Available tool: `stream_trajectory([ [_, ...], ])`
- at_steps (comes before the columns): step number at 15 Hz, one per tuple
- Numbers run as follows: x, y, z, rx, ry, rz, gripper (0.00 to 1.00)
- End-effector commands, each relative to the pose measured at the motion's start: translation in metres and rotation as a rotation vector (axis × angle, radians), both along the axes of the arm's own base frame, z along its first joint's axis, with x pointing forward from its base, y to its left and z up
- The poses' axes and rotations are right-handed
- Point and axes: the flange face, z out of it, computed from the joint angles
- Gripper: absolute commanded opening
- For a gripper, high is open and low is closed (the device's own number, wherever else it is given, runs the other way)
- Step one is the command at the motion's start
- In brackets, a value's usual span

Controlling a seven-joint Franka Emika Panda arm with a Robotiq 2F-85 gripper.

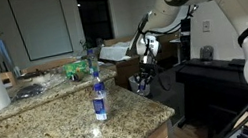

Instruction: Pick up the bottles from the counter and throw them in the bin

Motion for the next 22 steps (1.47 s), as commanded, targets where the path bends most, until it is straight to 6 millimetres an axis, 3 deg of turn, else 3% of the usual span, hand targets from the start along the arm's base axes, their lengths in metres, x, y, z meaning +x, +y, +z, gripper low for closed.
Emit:
stream_trajectory([
  [1, -0.005, -0.008, 0.0, -0.006, 0.016, -0.038, 0.1],
  [6, -0.01, -0.013, 0.003, -0.028, 0.033, -0.039, 0.1],
  [7, -0.01, -0.013, 0.005, -0.033, 0.036, -0.035, 0.23],
  [8, -0.009, -0.011, 0.007, -0.037, 0.032, -0.021, 0.6],
  [10, -0.009, -0.005, 0.008, -0.037, 0.033, -0.002, 0.67],
  [15, -0.004, 0.011, 0.012, -0.022, 0.026, 0.023, 0.98],
  [17, 0.001, 0.02, 0.03, -0.031, 0.001, 0.053, 1.0],
  [19, 0.01, 0.038, 0.069, -0.048, -0.04, 0.118, 1.0],
  [22, 0.019, 0.085, 0.132, -0.087, -0.074, 0.308, 1.0],
])
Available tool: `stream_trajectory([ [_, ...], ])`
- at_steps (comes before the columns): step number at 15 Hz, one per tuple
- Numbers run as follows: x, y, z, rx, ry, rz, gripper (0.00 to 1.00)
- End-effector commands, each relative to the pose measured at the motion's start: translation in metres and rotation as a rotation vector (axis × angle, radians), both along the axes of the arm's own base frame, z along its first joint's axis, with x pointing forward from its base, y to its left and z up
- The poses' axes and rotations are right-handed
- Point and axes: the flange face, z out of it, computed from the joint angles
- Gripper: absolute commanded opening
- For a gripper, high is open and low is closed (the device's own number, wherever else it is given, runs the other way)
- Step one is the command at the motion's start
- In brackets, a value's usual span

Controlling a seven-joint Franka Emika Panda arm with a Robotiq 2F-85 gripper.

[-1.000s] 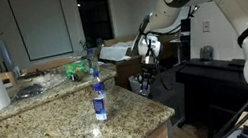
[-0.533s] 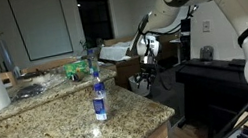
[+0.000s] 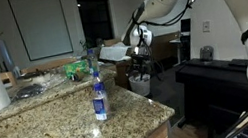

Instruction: Pick up the bottles from the counter and throw them in the bin

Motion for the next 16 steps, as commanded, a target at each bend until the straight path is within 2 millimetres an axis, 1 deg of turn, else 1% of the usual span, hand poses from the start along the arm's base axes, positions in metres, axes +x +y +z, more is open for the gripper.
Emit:
stream_trajectory([
  [1, -0.003, 0.061, 0.077, -0.037, -0.018, 0.194, 1.0],
  [4, -0.007, 0.131, 0.139, -0.074, -0.036, 0.354, 1.0],
  [6, -0.014, 0.18, 0.178, -0.094, -0.057, 0.465, 1.0],
  [7, -0.018, 0.2, 0.195, -0.108, -0.072, 0.518, 1.0],
  [9, -0.027, 0.236, 0.223, -0.134, -0.102, 0.618, 1.0],
  [11, -0.042, 0.262, 0.24, -0.158, -0.112, 0.718, 1.0],
  [12, -0.051, 0.271, 0.244, -0.17, -0.111, 0.77, 1.0],
  [14, -0.067, 0.281, 0.249, -0.196, -0.115, 0.87, 1.0],
  [16, -0.083, 0.289, 0.244, -0.228, -0.147, 0.966, 1.0],
])
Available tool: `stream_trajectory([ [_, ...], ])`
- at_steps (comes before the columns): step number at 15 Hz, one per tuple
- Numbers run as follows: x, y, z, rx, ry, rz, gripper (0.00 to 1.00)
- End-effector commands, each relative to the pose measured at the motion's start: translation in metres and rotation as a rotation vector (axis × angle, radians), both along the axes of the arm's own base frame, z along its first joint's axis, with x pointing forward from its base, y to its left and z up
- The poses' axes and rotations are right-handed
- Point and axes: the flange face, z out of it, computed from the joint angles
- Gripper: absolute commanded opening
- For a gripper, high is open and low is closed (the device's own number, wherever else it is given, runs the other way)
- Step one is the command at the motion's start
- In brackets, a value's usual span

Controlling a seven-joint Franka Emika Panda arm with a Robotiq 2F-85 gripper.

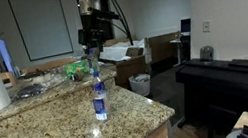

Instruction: Pick up the bottles from the counter and throw them in the bin

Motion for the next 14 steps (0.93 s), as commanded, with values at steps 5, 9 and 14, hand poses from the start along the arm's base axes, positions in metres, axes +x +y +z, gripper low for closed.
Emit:
stream_trajectory([
  [5, -0.051, 0.017, -0.038, -0.025, -0.2, 0.175, 1.0],
  [9, -0.064, 0.027, -0.08, 0.019, -0.308, 0.123, 1.0],
  [14, -0.075, 0.053, -0.119, 0.055, -0.246, 0.204, 1.0],
])
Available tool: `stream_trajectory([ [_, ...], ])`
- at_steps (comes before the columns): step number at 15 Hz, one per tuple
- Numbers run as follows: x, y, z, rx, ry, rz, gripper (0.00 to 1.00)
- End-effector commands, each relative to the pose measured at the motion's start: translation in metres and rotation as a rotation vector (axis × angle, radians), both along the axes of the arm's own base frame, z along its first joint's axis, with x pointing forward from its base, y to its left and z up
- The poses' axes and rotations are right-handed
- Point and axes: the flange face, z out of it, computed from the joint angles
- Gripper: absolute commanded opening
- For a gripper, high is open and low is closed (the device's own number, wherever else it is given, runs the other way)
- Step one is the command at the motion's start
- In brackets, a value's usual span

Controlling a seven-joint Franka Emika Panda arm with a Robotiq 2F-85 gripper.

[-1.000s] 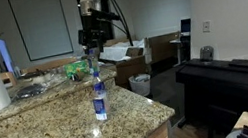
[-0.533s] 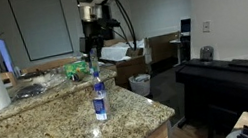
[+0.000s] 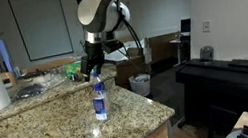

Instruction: Pick up the bottles from the counter and throw them in the bin

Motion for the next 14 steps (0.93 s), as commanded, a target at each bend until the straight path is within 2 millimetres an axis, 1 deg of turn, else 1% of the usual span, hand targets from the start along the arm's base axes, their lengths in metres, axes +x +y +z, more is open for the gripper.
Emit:
stream_trajectory([
  [1, -0.012, 0.018, -0.016, 0.038, 0.037, 0.049, 1.0],
  [4, -0.015, 0.031, -0.028, 0.052, 0.061, 0.063, 1.0],
  [6, -0.016, 0.035, -0.036, 0.034, 0.069, 0.062, 1.0],
  [8, -0.015, 0.033, -0.041, 0.017, 0.076, 0.057, 1.0],
  [14, -0.014, 0.025, -0.039, -0.009, 0.055, 0.052, 1.0],
])
